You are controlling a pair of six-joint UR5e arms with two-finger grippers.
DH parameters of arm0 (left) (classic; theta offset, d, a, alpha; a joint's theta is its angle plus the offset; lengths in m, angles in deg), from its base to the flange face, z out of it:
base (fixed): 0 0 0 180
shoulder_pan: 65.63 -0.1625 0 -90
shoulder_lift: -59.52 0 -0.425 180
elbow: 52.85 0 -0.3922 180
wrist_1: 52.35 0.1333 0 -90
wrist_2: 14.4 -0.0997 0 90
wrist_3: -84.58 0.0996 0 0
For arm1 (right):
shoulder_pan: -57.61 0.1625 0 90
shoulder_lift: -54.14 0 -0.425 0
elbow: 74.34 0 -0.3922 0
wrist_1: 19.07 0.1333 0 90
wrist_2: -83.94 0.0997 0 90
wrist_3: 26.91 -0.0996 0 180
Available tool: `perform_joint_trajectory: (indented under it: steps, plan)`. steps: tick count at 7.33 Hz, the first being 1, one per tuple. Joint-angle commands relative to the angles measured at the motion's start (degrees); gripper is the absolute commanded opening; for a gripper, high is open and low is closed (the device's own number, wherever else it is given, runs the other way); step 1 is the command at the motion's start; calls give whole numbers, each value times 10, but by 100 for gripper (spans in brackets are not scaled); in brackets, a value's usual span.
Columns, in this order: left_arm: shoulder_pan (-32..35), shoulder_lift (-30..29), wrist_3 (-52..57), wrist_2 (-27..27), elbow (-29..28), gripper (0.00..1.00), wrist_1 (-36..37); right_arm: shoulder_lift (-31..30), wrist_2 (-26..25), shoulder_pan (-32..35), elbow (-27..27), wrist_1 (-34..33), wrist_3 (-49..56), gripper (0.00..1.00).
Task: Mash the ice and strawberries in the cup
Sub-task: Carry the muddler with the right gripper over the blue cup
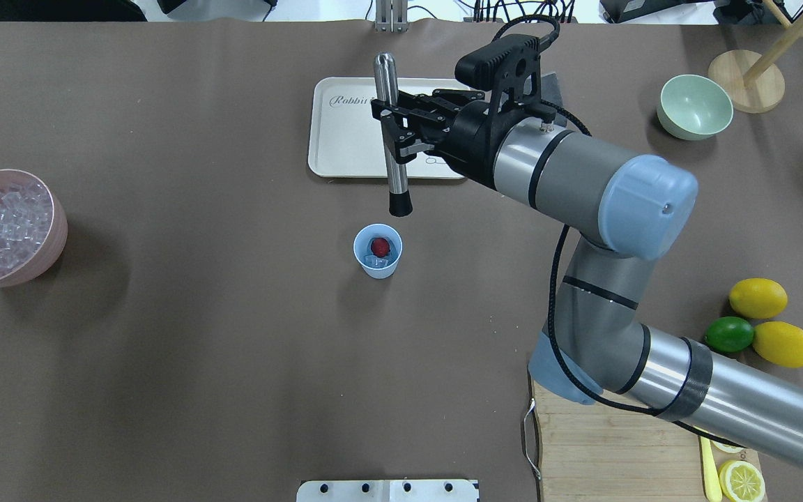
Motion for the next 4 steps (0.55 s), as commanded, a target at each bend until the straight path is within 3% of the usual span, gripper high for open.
perform_joint_trajectory:
  steps: [1, 2, 4]
  plan:
    - [0, 6, 0, 2, 6, 98, -1, 0, -137, -65, -20, 75, 23, 0]
    - [0, 7, 0, 2, 6, 98, -1, 15, -165, -70, -57, 86, 41, 0]
    - [0, 15, 0, 2, 8, 98, -1, 17, -168, -81, -79, 116, 86, 0]
